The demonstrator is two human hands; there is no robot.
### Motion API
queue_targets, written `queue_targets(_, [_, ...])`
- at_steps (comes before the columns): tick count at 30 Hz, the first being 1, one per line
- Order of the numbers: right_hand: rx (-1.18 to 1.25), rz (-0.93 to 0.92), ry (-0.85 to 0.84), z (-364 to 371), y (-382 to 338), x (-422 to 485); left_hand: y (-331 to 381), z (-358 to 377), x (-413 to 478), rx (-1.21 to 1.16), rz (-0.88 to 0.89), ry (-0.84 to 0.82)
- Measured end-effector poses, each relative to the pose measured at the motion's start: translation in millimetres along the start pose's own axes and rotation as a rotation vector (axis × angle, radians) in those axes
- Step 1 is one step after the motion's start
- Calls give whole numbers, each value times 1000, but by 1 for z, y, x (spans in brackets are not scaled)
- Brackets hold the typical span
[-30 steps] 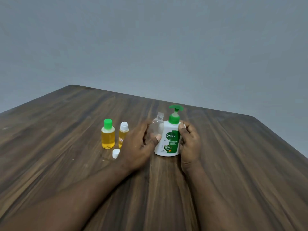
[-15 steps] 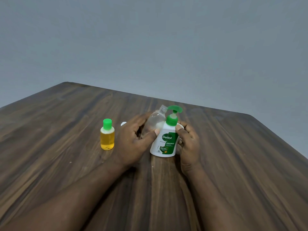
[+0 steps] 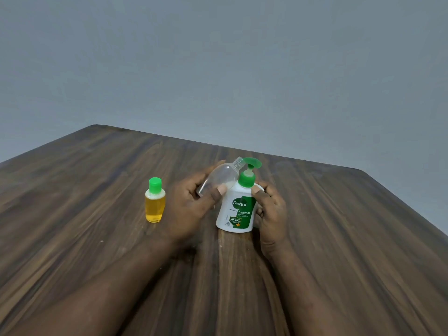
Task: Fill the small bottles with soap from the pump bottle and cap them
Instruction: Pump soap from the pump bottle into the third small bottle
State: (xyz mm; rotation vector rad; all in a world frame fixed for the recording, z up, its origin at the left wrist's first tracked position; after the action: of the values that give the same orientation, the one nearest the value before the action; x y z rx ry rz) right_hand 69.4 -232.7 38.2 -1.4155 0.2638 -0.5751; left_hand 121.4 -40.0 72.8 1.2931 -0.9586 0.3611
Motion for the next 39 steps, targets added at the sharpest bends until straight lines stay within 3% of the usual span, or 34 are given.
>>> queue_targets(4, [-19, 3, 0, 0, 0, 1, -21, -2, -4, -297, -209, 133])
queue_targets(7, [-33, -20, 10, -2, -5, -1, -24, 5, -6, -398, -275, 82])
queue_targets(16, [39, -33, 43, -1, -21, -6, -27, 4, -8, -496, -388, 89])
queue_targets(23, [-45, 14, 116, -3, -47, -2, -20, 5, -3, -549, -354, 59])
queue_targets(33, [-374, 95, -143, 44, -113, 48, -22, 8, -3, -663, -367, 24])
queue_targets(39, [-689, 244, -254, 72, -95, 58, -24, 10, -6, -655, -387, 24])
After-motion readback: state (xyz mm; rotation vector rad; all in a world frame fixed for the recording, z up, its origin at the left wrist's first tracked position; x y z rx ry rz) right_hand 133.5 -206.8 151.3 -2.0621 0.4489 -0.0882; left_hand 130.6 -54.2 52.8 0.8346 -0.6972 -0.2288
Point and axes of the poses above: each hand's wrist, its own x-axis towards the middle knuckle, its own z-axis out of the palm, y = z × x, the point moved 9 cm from there along x, towards the middle knuckle, and after that the axes turned 14 degrees about z, right-handed, at the moved point
